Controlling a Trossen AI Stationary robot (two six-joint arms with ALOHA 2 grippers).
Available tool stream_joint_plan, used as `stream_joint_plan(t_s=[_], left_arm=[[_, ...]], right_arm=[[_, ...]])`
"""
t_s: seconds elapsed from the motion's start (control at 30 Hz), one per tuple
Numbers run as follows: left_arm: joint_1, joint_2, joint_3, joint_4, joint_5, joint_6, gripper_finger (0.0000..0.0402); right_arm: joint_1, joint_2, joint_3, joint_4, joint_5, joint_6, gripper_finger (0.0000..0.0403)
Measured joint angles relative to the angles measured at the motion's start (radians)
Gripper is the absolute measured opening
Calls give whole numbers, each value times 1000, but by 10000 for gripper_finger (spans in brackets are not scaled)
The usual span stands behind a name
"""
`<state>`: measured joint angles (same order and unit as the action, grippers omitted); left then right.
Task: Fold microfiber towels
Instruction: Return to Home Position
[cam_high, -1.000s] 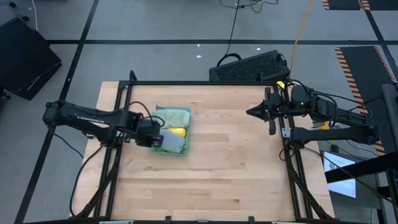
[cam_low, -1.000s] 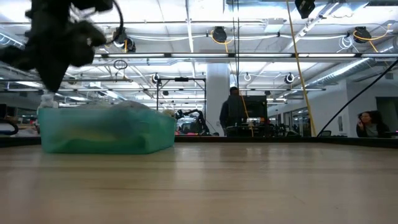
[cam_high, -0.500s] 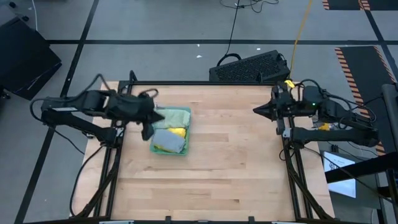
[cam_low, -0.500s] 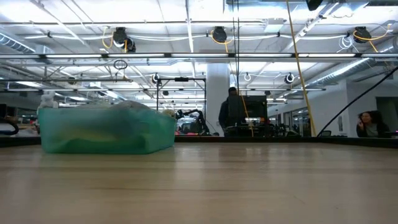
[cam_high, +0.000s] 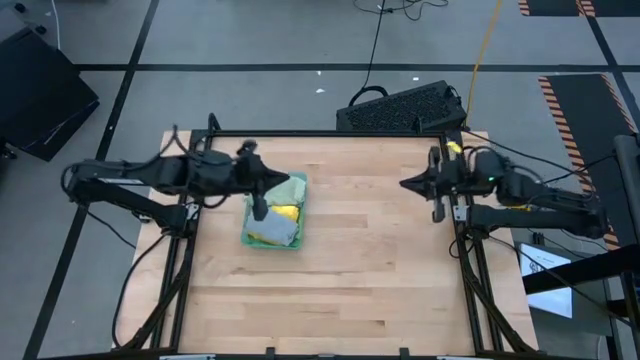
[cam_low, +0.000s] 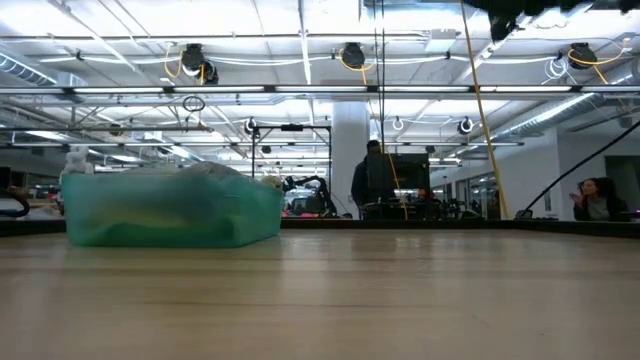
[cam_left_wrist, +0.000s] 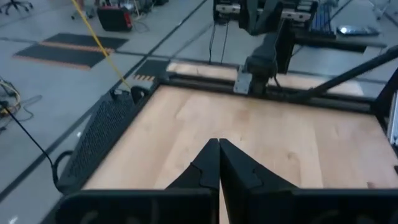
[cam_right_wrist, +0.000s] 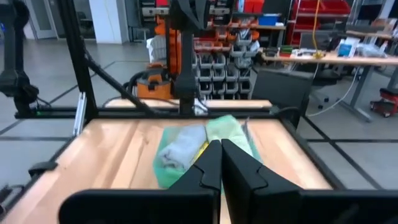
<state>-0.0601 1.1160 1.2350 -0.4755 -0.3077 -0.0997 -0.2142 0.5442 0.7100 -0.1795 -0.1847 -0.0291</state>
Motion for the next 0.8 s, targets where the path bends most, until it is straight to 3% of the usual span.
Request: stream_joint_plan(t_s=[0.23, 0.47, 0.67, 0.8], left_arm=[[0, 1, -220, 204, 49, -17, 5], [-15, -13, -415, 399, 48, -69, 7], [-15, -20, -457, 402, 59, -140, 4], [-20, -19, -468, 400, 61, -137, 7]], right_arm=[[0, 0, -193, 265, -1, -21, 0], [0, -3, -342, 397, -3, -42, 0], [0, -22, -462, 544, -29, -61, 0], [0, -53, -527, 553, -29, -62, 0]])
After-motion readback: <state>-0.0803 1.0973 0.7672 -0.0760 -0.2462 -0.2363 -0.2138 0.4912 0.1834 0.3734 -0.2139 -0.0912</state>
